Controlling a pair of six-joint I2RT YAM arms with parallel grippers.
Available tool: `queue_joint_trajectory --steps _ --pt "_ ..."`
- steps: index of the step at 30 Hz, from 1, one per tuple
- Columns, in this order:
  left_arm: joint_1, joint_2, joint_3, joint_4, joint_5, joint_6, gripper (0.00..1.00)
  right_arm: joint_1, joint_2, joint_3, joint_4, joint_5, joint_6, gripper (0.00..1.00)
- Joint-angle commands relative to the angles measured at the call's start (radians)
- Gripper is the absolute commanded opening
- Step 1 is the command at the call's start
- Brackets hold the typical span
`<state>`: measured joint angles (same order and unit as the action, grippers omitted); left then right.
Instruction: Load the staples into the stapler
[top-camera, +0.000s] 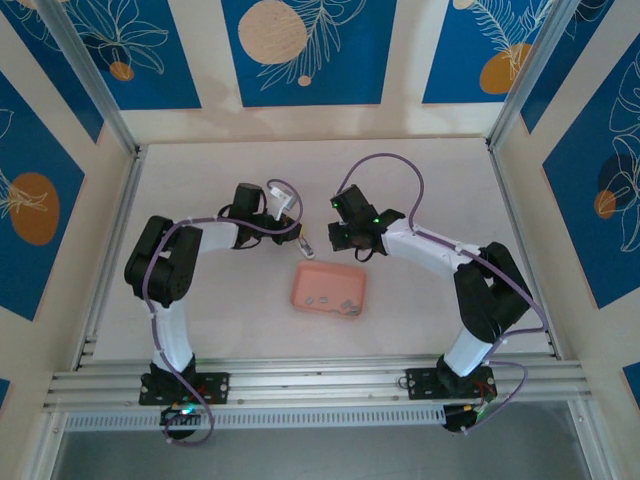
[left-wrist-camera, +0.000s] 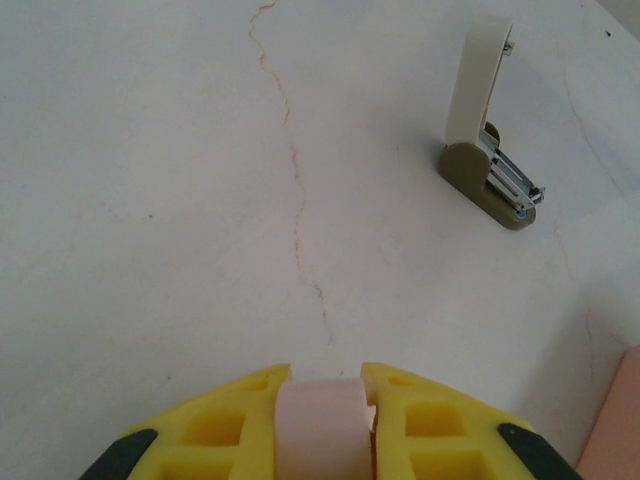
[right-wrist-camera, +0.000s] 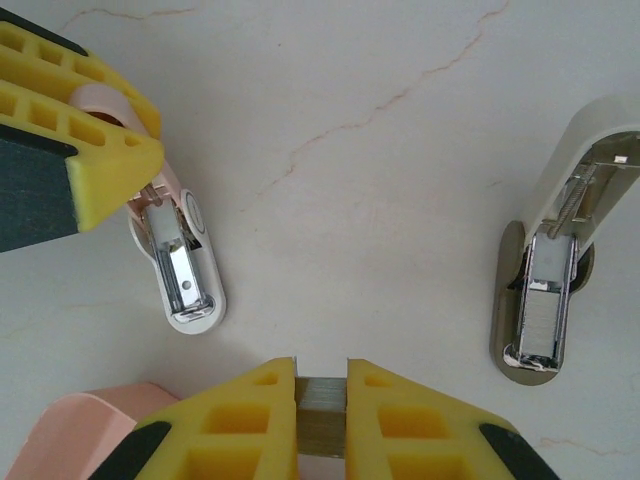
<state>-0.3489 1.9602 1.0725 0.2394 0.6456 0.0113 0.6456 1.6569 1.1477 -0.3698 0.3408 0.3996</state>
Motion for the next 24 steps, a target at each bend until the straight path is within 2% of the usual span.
queue_joint_trajectory --steps 1,14,20,24 --pt "0.005 -0.040 0.016 0.042 0.001 0.042 0.17 -0.006 -0.036 -0.009 0.000 0.011 -0.013 0.16" --pt "-0.004 -0.007 0.072 0.103 -0.102 0.067 0.18 -0.007 -0.040 -0.016 0.000 0.013 -0.008 0.16" --pt "-0.007 0.006 0.069 0.067 -0.098 0.098 0.26 -0.007 -0.041 -0.014 0.000 0.008 -0.008 0.16" --pt "-0.007 -0.007 0.059 0.050 -0.128 0.114 0.35 -0.007 -0.036 -0.006 0.002 -0.002 -0.014 0.16"
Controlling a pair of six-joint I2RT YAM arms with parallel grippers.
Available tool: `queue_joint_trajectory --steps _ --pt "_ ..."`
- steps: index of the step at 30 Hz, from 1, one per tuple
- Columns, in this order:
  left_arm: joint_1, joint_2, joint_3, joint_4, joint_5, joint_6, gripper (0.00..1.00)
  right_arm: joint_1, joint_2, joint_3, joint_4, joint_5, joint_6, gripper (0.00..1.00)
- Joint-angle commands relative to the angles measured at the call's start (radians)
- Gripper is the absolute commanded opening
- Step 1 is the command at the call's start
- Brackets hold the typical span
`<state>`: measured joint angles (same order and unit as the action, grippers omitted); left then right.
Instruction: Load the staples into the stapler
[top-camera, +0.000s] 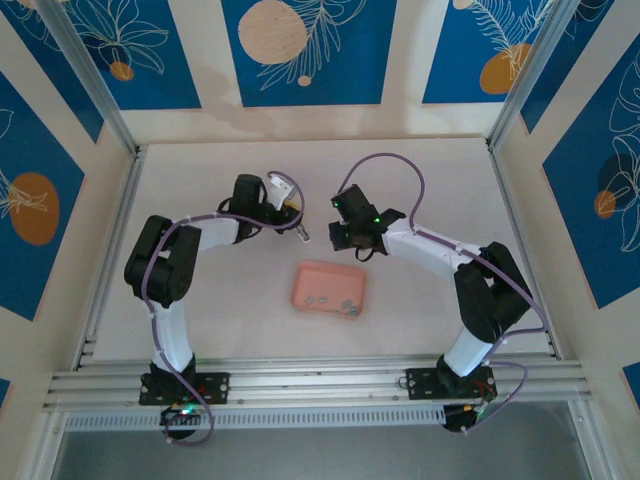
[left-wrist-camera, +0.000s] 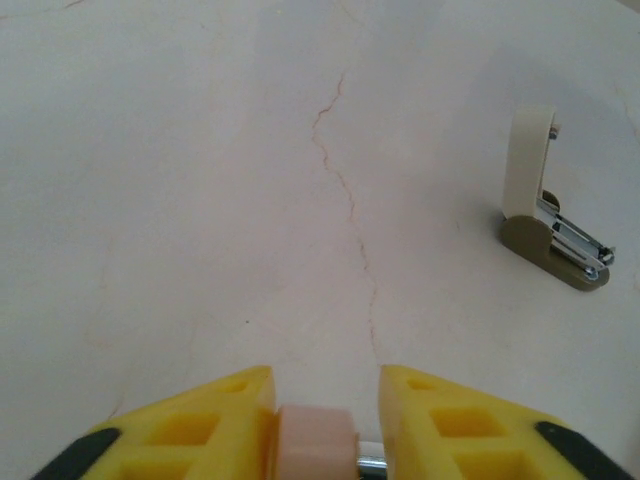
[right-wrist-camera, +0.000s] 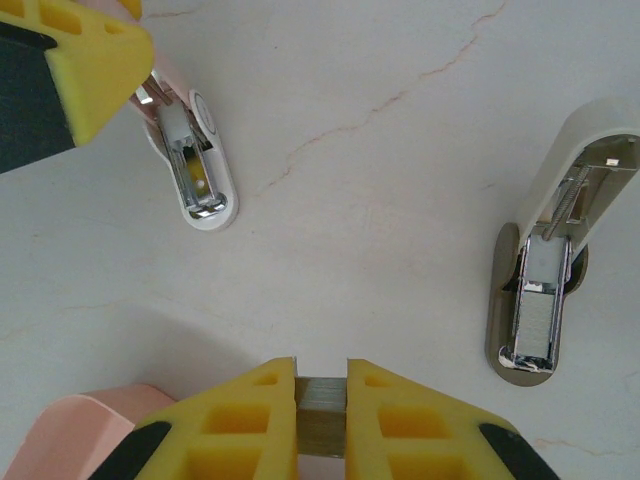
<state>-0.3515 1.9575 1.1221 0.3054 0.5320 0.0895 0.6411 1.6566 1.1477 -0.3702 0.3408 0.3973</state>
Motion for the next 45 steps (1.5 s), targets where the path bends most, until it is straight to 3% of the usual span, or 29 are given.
queue_joint_trajectory --steps 1,10,16,28,45 --pt "-0.004 -0.007 0.010 -0.024 -0.016 0.036 0.38 -0.003 -0.034 -0.001 0.002 -0.003 -0.015 0.16" --pt "-0.003 -0.101 -0.047 -0.022 -0.122 -0.051 0.64 -0.001 0.031 0.082 -0.006 -0.046 -0.070 0.16" --pt "0.001 -0.237 -0.214 0.079 -0.318 -0.227 0.76 -0.001 0.138 0.179 -0.003 -0.095 -0.125 0.16" --pt "0.000 -0.438 -0.577 0.292 -0.530 -0.428 0.77 -0.001 0.345 0.372 -0.016 -0.192 -0.221 0.16" --pt "0.000 -0.454 -0.650 0.307 -0.567 -0.448 0.78 0.036 0.494 0.505 -0.044 -0.168 -0.294 0.16"
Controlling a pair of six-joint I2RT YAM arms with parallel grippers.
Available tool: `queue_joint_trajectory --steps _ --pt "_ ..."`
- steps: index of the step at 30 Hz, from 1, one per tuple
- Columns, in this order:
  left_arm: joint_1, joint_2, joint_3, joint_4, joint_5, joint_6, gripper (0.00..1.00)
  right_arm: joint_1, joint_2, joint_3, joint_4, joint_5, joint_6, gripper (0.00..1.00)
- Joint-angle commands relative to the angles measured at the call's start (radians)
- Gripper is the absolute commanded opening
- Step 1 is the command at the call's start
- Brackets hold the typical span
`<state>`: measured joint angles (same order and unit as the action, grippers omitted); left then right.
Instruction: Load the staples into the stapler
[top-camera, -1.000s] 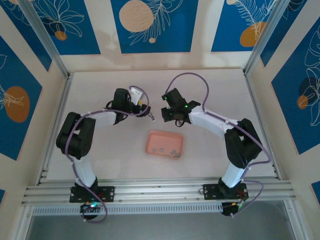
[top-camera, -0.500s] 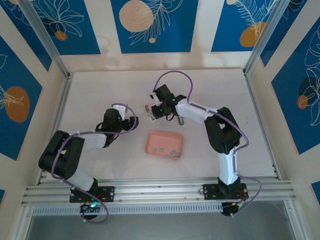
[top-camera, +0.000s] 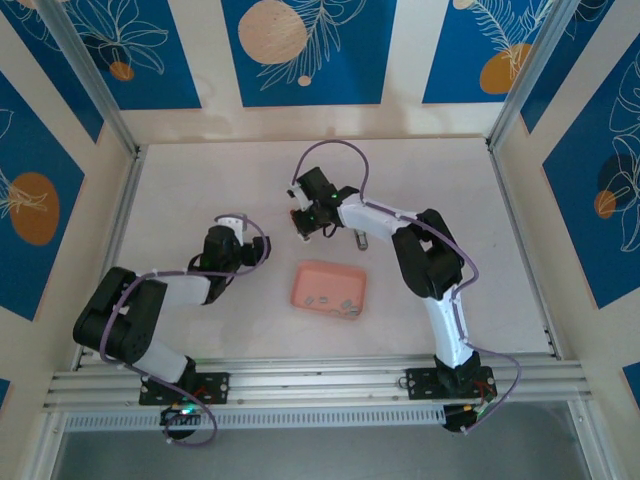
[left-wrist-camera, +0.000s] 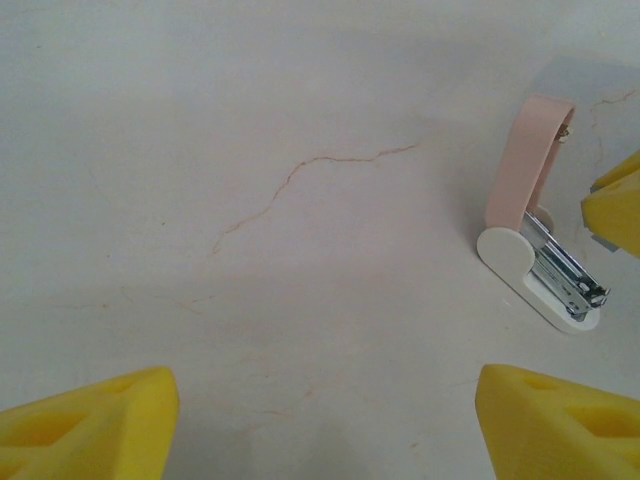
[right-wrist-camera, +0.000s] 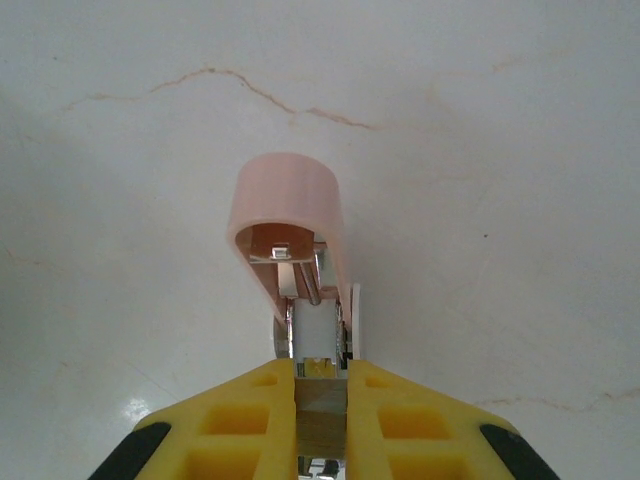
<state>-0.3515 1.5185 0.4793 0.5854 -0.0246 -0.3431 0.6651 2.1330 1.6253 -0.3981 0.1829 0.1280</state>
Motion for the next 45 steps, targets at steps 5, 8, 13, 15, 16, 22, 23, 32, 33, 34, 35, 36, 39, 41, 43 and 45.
queue_joint_trajectory --steps 5,8,13,15,16,22,23,32,33,34,35,36,39,41,43,45 --pt "0.000 -0.010 -0.005 0.031 -0.001 -0.020 0.78 0.018 0.028 0.027 -0.015 -0.010 -0.022 0.16" --pt "-0.001 -0.013 -0.007 0.030 0.003 -0.020 0.78 0.018 0.037 0.023 -0.009 -0.011 -0.018 0.16" --pt "0.000 -0.011 -0.009 0.039 0.011 -0.023 0.78 0.017 0.054 0.029 -0.005 -0.011 -0.020 0.16" --pt "0.000 -0.008 -0.008 0.041 0.013 -0.023 0.78 0.017 0.057 0.027 -0.005 -0.008 -0.021 0.16" --pt "0.000 -0.008 -0.009 0.042 0.014 -0.025 0.78 0.017 0.059 0.026 -0.005 -0.008 -0.020 0.16" --pt "0.000 -0.005 -0.008 0.048 0.019 -0.025 0.78 0.018 0.047 0.015 -0.007 0.000 -0.023 0.16" --pt "0.000 -0.004 -0.007 0.050 0.020 -0.025 0.78 0.018 0.043 0.014 -0.005 0.002 -0.023 0.16" --pt "0.000 0.008 -0.002 0.065 0.036 -0.028 0.77 0.015 0.010 -0.004 0.023 0.016 -0.031 0.16" --pt "0.000 0.008 -0.001 0.067 0.039 -0.028 0.77 0.014 0.010 -0.004 0.024 0.016 -0.031 0.16" --pt "-0.001 0.006 -0.001 0.071 0.040 -0.028 0.77 0.015 0.010 -0.008 0.024 0.016 -0.031 0.16" --pt "0.000 0.006 -0.002 0.070 0.041 -0.028 0.77 0.013 0.010 -0.012 0.025 0.016 -0.031 0.16" --pt "-0.001 0.005 -0.001 0.069 0.042 -0.027 0.77 0.013 0.010 -0.016 0.025 0.017 -0.031 0.16" --pt "-0.002 -0.003 -0.001 0.065 0.043 -0.022 0.77 0.012 0.006 -0.025 0.028 0.018 -0.031 0.16" --pt "0.000 -0.004 -0.001 0.064 0.041 -0.019 0.77 0.011 0.006 -0.028 0.027 0.017 -0.032 0.16" --pt "0.000 -0.004 -0.001 0.063 0.043 -0.017 0.77 0.009 0.008 -0.036 0.027 0.015 -0.038 0.16" --pt "0.001 -0.005 -0.001 0.063 0.045 -0.018 0.77 0.007 0.011 -0.046 0.027 0.011 -0.049 0.16"
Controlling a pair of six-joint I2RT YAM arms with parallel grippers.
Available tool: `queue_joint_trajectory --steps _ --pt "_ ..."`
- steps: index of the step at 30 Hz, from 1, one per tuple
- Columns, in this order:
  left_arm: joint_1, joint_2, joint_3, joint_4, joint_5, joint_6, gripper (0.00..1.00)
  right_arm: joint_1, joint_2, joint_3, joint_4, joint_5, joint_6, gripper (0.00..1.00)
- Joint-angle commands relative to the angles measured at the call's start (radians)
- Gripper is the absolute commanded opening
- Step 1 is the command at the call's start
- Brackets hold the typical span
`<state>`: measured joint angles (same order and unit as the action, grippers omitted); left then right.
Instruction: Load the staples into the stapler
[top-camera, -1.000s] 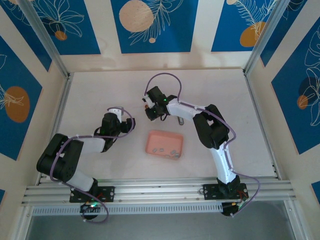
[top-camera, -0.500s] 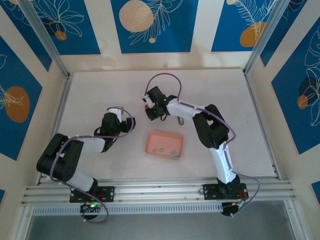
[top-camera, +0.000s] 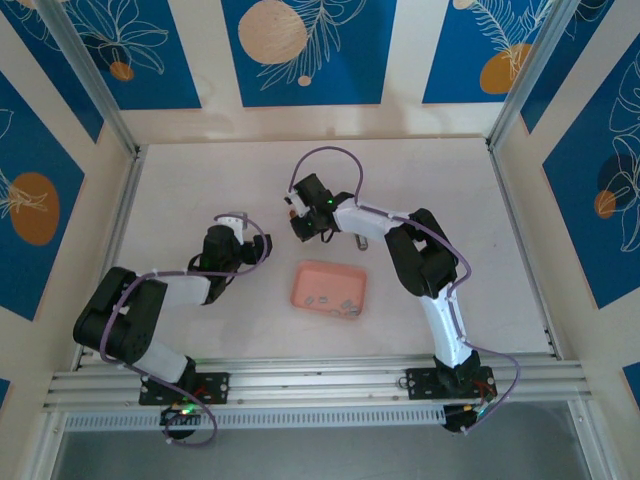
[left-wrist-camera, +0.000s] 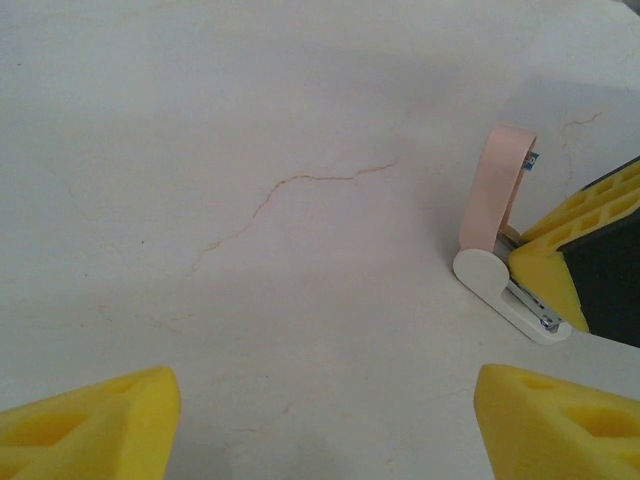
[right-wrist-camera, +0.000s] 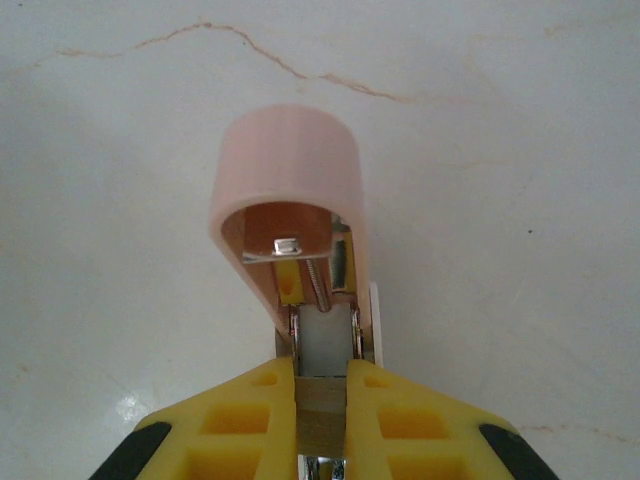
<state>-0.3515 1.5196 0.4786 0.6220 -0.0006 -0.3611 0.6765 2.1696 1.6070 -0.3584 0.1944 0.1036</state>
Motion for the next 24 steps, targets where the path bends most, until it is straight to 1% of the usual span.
queue_joint_trajectory --steps 1,5,9,13,20,24 --pt "-0.001 -0.006 -0.001 0.025 0.021 0.001 0.77 -0.005 -0.026 -0.034 -0.013 0.000 -0.032 0.16" --pt "-0.002 -0.004 -0.002 0.028 0.024 0.001 0.77 -0.012 -0.034 -0.064 -0.002 -0.012 -0.062 0.16" --pt "-0.002 -0.004 -0.002 0.030 0.028 0.003 0.77 -0.016 -0.060 -0.083 0.020 -0.053 -0.082 0.16" --pt "-0.002 -0.003 -0.004 0.046 0.038 0.007 0.77 -0.017 -0.115 -0.120 0.080 -0.100 -0.097 0.16" --pt "-0.004 -0.004 -0.006 0.061 0.060 0.010 0.77 -0.025 -0.194 -0.203 0.185 -0.141 -0.110 0.16" --pt "-0.009 -0.010 -0.006 0.052 0.053 0.009 0.77 -0.046 -0.185 -0.211 0.195 -0.160 -0.107 0.16"
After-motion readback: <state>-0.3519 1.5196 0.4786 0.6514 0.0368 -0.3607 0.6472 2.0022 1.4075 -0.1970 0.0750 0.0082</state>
